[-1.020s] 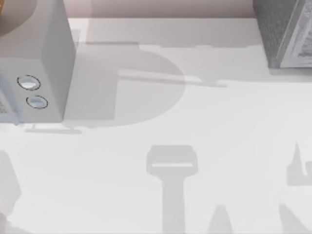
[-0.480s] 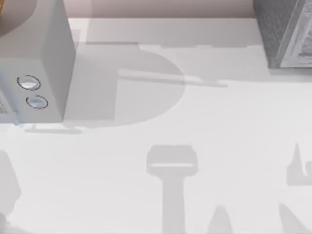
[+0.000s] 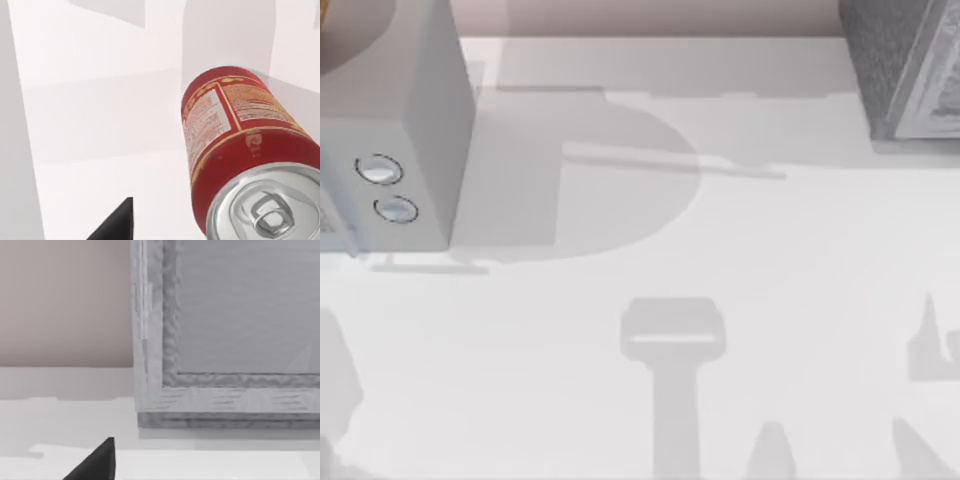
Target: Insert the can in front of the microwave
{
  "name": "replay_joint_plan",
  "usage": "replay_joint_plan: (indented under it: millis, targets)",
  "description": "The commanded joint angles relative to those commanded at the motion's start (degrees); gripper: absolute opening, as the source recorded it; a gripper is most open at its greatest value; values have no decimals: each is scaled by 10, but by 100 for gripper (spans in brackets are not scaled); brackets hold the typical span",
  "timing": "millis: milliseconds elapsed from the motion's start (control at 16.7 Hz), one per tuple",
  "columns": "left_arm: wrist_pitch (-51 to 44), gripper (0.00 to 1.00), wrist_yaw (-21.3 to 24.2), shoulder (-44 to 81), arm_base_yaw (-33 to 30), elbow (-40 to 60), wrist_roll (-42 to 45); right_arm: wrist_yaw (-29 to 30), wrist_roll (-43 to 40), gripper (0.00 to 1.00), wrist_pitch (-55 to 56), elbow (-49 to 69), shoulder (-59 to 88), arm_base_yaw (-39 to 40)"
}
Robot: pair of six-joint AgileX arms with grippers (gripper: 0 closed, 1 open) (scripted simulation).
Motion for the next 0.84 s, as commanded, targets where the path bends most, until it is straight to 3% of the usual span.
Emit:
replay_joint_plan:
  millis: [420, 840]
  targets:
    - [-2, 100, 0, 0, -1, 2, 0, 0, 0, 100, 0, 0, 0, 0]
    - [-91, 100, 0, -15, -1, 76, -1, 0, 0, 100, 0, 0, 0, 0]
